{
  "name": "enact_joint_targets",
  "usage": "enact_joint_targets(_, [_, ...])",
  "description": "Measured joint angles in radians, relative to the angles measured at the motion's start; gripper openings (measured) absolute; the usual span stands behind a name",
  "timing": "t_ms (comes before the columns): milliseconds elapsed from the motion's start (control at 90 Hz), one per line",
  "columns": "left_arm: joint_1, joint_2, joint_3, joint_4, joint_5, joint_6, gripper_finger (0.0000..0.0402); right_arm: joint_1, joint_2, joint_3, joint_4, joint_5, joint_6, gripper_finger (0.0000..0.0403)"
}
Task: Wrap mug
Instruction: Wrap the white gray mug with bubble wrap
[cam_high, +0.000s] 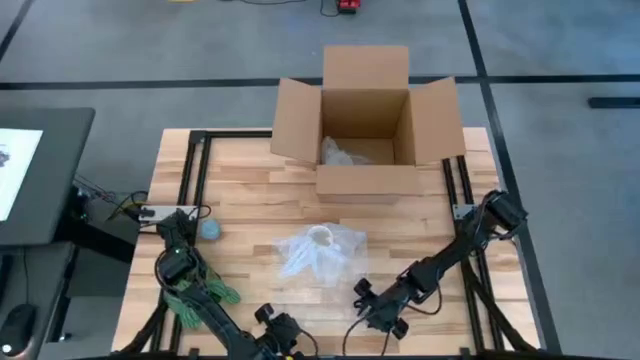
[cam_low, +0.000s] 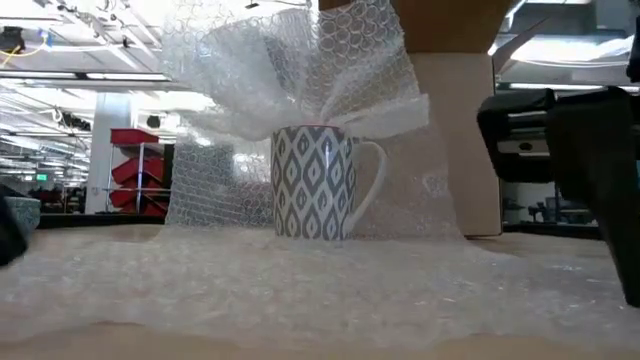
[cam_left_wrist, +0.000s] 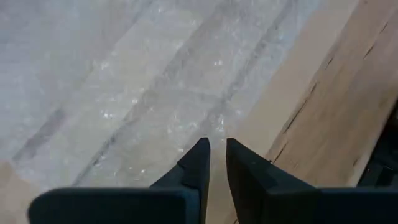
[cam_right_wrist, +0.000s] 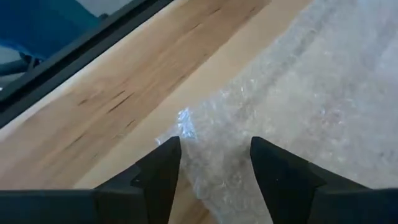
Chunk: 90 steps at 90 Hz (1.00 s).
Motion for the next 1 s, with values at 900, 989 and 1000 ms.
enact_joint_targets(900, [0.014,0.004,0.133,-0.130,-0.203,0.092,0.0000,0.039,-0.114,-0.007,-0.079,0.190,0.241,0.0001])
enact_joint_targets(989, [0.016,0.003,0.162,-0.180,-0.223,0.088,0.0000,0.033,-0.145,-0.007,-0.078,0.226,0.266,0.0000])
enact_joint_targets(1000, [0.016,0.003,0.166,-0.186,-0.224,0.088,0.0000,0.031,-0.148,-0.007,-0.078,0.230,0.268,0.0000])
